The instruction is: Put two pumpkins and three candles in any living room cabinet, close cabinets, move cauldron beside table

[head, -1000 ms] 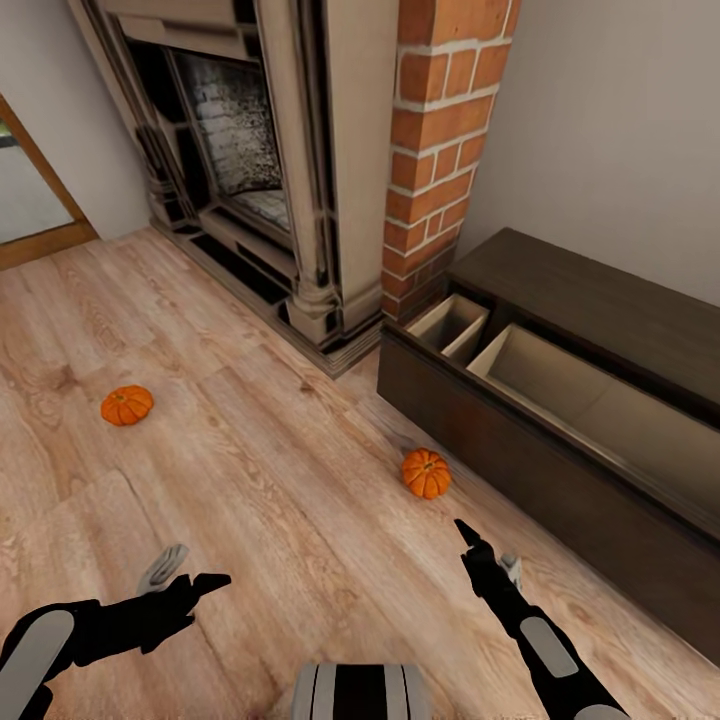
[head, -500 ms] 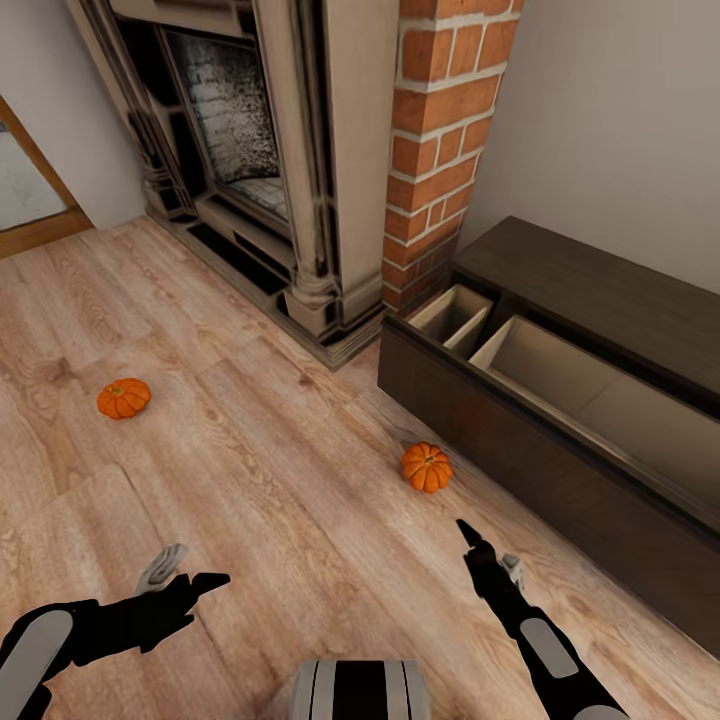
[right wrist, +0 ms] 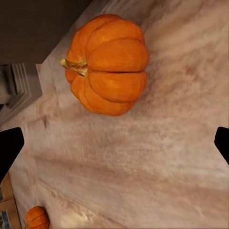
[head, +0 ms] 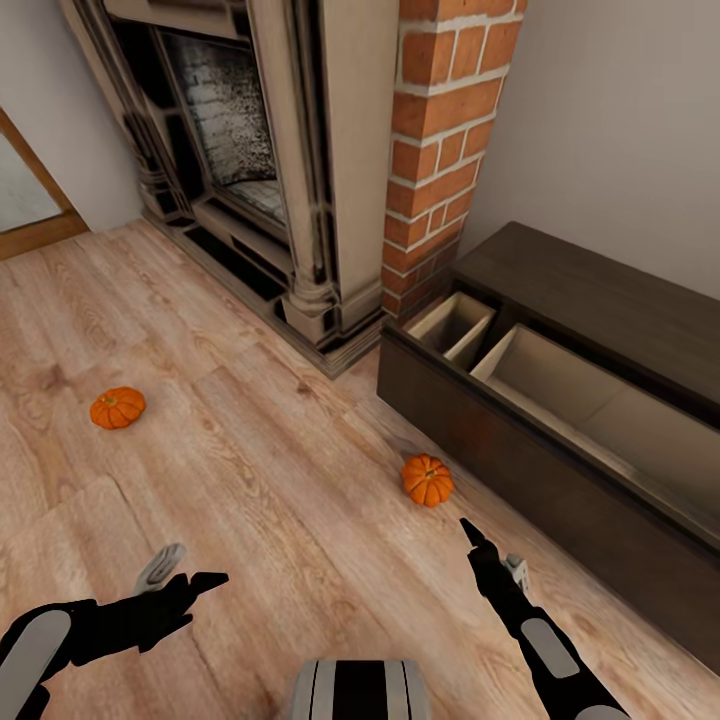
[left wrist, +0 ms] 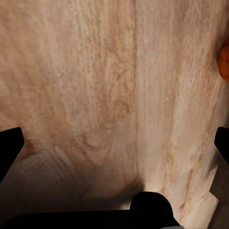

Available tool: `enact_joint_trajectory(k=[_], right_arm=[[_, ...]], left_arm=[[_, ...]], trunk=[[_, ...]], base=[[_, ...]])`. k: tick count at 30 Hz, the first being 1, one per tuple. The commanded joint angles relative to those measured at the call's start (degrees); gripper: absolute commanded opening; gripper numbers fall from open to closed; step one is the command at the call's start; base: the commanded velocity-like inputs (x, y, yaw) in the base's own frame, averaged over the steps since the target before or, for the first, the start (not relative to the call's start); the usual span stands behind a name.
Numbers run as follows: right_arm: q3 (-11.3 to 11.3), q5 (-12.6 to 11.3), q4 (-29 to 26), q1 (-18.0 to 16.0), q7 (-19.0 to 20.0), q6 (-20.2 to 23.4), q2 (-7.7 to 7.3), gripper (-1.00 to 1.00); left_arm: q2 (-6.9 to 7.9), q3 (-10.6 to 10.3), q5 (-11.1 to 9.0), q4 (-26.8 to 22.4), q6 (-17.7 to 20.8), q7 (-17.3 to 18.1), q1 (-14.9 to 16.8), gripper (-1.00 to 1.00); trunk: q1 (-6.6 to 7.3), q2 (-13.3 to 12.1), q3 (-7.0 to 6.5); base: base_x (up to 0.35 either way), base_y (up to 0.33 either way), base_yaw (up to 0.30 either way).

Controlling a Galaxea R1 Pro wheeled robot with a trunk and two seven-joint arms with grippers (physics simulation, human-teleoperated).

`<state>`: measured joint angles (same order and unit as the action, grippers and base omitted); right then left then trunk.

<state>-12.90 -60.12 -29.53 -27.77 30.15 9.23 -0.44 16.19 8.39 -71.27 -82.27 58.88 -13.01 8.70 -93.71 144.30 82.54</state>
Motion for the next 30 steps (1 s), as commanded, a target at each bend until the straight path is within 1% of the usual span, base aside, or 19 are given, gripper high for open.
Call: enact_joint_trajectory(k=[1, 5, 11, 16, 21, 30], right_arm=[[-0.01, 0.00, 0.02, 0.00, 0.00, 0.00, 0.00, 1.00], [-0.29, 0.00, 0.08, 0.00, -0.03, -0.01, 0.00, 1.00], [-0.37, 0.05, 0.03, 0.00, -0.12, -0.05, 0.06, 1.00], [-0.37, 0.13, 0.00, -0.01, -0.17, -0.09, 0.11, 1.00], [-0.35, 0.29, 0.00, 0.00, -0.17, -0.12, 0.17, 1.00], [-0.36, 0.37, 0.00, 0.00, -0.29, -0.18, 0.19, 1.00]], left_arm=[[-0.01, 0.02, -0.01, -0.03, 0.00, 0.00, 0.00, 1.00], [0.00, 0.05, -0.01, 0.00, 0.00, -0.01, 0.00, 1.00], [-0.02, 0.05, 0.00, 0.00, 0.01, -0.06, 0.00, 1.00], [-0.02, 0.05, 0.01, 0.00, 0.01, -0.08, 0.00, 1.00], [-0.02, 0.05, 0.04, 0.00, 0.01, -0.08, 0.00, 1.00], [-0.02, 0.05, 0.06, 0.00, 0.01, -0.08, 0.00, 1.00]], trunk=[[0.00, 0.00, 0.00], [0.00, 0.00, 0.00], [0.00, 0.00, 0.00], [0.00, 0.00, 0.00], [0.00, 0.00, 0.00], [0.00, 0.00, 0.00]], base=[[0.106, -0.025, 0.000], [0.068, -0.011, 0.000], [0.227, -0.001, 0.000], [0.074, 0.000, 0.000], [0.184, 0.000, 0.000], [0.042, 0.000, 0.000]])
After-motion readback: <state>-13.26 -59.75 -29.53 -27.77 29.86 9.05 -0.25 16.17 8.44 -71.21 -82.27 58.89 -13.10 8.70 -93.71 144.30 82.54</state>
